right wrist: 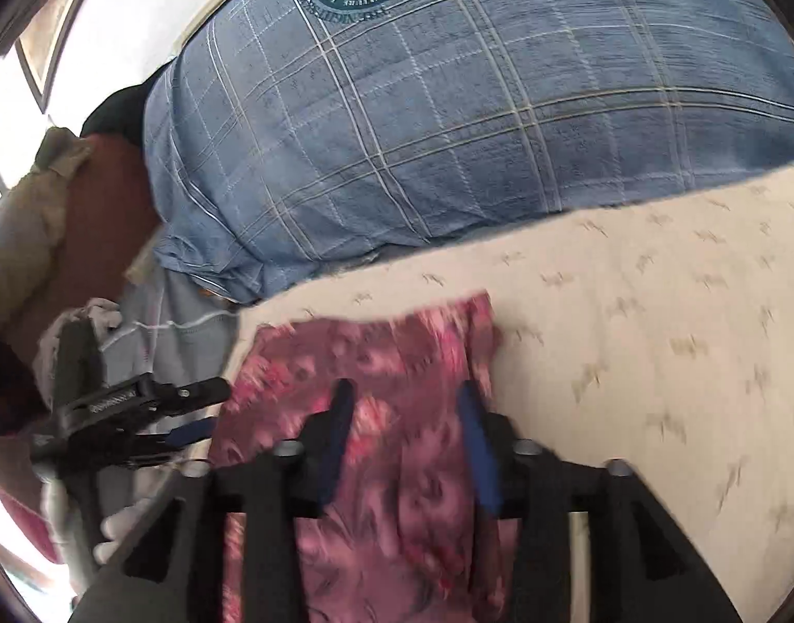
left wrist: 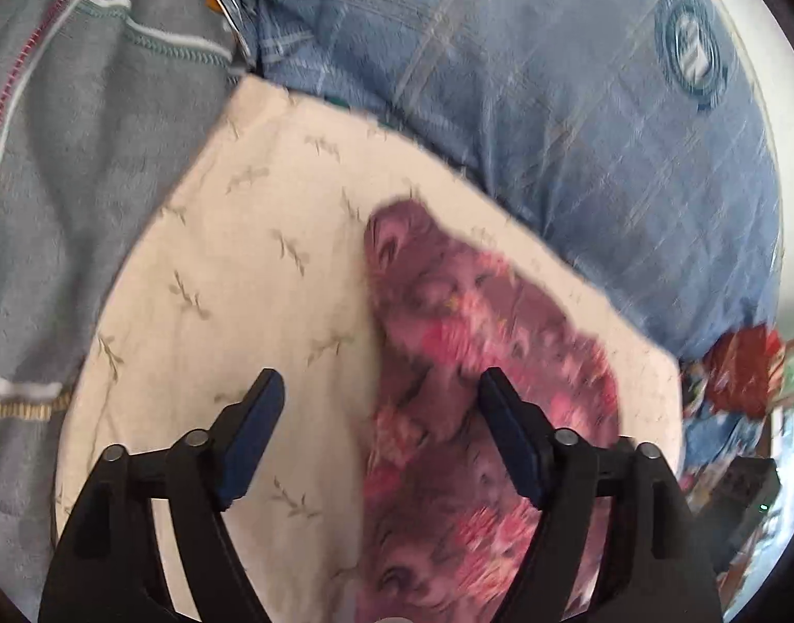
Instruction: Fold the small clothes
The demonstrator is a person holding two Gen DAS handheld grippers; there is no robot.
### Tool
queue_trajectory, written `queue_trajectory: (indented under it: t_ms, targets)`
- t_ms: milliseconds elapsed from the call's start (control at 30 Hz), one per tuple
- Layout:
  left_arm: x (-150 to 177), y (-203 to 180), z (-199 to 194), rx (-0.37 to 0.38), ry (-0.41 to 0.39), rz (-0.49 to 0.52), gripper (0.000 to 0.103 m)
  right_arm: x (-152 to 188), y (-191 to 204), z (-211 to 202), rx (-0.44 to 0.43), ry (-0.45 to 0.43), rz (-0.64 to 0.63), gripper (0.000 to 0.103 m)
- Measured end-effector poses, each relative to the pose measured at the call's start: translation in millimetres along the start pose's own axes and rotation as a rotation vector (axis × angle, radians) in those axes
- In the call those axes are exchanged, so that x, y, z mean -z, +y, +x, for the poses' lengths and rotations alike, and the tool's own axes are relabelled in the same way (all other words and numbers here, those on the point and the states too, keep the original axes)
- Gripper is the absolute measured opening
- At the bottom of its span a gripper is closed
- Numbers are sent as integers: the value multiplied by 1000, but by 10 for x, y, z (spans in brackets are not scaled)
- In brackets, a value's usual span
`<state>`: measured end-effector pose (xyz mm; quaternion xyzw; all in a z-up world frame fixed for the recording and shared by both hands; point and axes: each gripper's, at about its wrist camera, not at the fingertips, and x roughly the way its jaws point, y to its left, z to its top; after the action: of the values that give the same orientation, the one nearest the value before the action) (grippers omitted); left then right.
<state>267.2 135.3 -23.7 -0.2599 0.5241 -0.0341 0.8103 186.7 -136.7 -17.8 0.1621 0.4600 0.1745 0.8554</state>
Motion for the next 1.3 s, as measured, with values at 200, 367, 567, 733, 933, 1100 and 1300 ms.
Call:
queue_trajectory:
  t_ms: [200, 367, 567, 733, 933, 1100, 1300]
  targets:
    - [78, -134, 198, -124, 22, 81, 85, 122, -134, 108, 27, -22, 54, 63]
    - [25, -118, 225, -108, 35, 34, 86, 113, -248, 88, -91, -22, 175, 85]
    - [-71, -59, 101, -24, -1, -22, 86, -166, -234, -120, -57, -110, 232, 87]
    - [-155, -36, 258, -33, 39, -31, 86, -480, -79, 281, 66, 18, 123, 83]
    - [-203, -71, 176, -62, -56, -8, 85, -588, -134, 398, -64, 27, 113, 14]
    - [-208, -55, 371, -100, -6, -1, 86, -496, -541, 535, -85, 95, 295, 16]
    - [-134, 3, -74, 8, -43, -14, 85, -394, -232, -76, -91, 80, 135, 37]
